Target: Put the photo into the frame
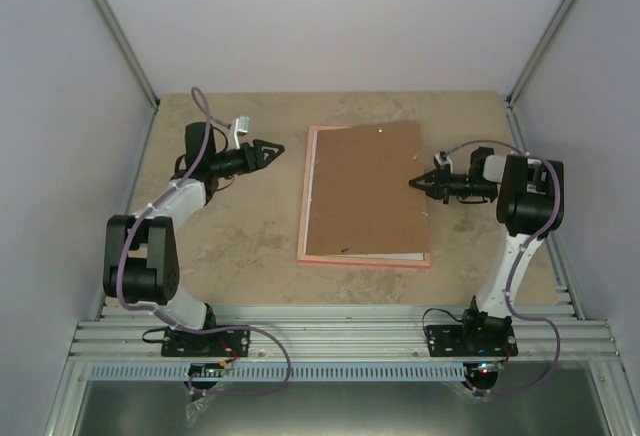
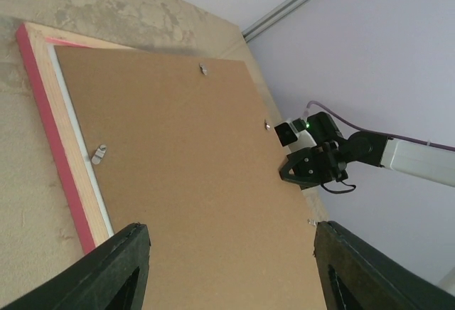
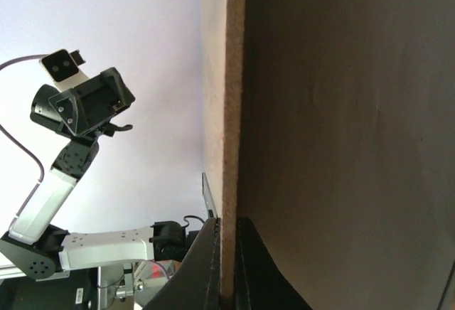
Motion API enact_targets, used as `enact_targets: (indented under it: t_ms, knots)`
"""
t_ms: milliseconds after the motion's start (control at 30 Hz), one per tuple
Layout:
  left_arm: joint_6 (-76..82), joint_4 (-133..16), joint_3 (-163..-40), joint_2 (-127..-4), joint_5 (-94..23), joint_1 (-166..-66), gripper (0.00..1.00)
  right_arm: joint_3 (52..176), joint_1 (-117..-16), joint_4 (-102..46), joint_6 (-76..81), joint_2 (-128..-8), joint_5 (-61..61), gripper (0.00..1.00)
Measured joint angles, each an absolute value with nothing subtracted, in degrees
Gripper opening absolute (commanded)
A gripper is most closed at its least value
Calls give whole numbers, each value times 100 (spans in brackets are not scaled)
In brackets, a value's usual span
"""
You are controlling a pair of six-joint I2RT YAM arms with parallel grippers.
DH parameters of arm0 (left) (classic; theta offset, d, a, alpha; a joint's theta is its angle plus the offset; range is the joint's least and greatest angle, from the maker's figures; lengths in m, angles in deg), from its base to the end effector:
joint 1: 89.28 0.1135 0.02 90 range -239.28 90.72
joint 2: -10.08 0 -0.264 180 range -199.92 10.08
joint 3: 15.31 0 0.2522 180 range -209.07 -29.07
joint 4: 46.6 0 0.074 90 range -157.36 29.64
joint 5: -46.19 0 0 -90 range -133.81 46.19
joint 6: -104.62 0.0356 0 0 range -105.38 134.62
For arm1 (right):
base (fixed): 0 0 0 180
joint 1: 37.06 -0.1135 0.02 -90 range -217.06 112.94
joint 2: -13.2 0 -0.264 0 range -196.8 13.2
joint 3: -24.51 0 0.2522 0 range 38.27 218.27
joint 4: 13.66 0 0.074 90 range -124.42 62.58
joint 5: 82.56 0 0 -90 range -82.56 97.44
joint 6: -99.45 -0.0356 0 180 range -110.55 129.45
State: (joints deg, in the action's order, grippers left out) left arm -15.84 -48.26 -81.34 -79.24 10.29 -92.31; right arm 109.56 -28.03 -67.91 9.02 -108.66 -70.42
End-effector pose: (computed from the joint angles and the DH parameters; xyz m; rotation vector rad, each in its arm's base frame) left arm 0.3325 -0.0465 0.2377 0.1543 2.0417 -1.3097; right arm 0.3608 -0.0221 0.1051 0.2143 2.3740 1.9216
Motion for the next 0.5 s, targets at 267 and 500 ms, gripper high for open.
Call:
enact_targets:
  t_ms: [267, 500]
  knots:
    - [-1569, -4843, -8134, -8224, 1023, -9300, 64, 11201, -2929, -6971, 1141, -11019, -7033, 1]
    - [-1446, -4961, -8151, -8226, 957, -9370, 64, 11225, -3017, -6907, 1119, -11087, -6946, 16]
